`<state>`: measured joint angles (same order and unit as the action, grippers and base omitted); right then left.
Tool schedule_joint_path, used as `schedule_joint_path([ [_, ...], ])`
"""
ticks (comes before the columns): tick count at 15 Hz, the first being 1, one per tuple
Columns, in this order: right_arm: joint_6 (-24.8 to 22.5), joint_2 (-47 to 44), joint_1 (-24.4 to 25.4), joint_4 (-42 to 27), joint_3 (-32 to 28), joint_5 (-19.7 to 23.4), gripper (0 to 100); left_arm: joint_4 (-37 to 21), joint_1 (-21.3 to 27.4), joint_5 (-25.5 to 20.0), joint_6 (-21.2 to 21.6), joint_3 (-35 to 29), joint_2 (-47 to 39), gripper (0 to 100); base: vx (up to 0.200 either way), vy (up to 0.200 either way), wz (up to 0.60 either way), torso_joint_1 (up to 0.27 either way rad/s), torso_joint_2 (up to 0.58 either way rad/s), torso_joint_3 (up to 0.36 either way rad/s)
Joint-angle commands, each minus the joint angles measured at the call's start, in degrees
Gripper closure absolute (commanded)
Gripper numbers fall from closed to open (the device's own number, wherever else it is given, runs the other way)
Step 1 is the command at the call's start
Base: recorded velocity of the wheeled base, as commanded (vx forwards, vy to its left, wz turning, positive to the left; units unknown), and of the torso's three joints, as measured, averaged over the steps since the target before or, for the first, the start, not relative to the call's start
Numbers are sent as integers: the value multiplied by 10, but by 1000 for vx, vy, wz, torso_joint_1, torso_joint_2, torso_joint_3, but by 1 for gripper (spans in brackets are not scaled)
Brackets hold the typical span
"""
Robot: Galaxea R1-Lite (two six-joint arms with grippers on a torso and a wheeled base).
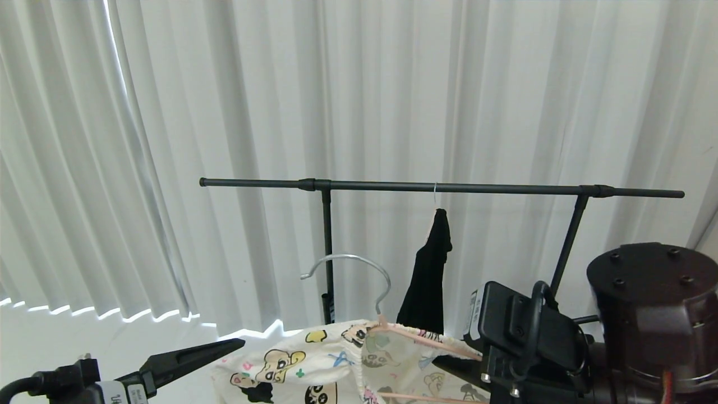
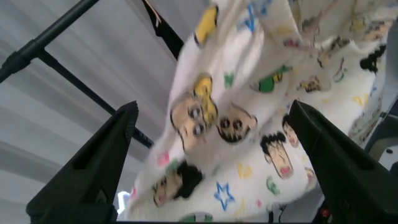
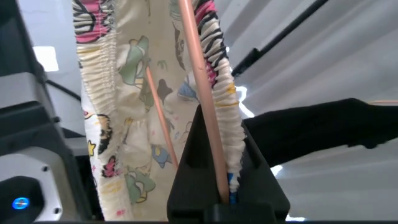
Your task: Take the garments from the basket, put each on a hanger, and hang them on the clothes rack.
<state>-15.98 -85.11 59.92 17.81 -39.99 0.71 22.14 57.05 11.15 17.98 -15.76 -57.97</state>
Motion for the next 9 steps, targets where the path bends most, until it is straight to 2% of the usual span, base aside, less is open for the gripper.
schedule_joint_path([
  [1, -13, 22, -20, 0, 9, 3, 100, 0, -35, 0, -1, 24, 23, 0, 0, 0, 0, 0, 0, 0],
  [4, -19, 60, -34, 0, 30, 3, 100, 0, -134, -1, -1, 86, 40, 0, 0, 0, 0, 0, 0, 0],
  [6, -19, 86, -35, -1, 41, 3, 100, 0, -186, -4, -3, 93, 31, 0, 0, 0, 0, 0, 0, 0],
  [9, -27, 105, -34, -1, 47, 3, 100, 0, -217, -31, -8, 83, -26, 0, 0, 0, 0, 0, 0, 0],
])
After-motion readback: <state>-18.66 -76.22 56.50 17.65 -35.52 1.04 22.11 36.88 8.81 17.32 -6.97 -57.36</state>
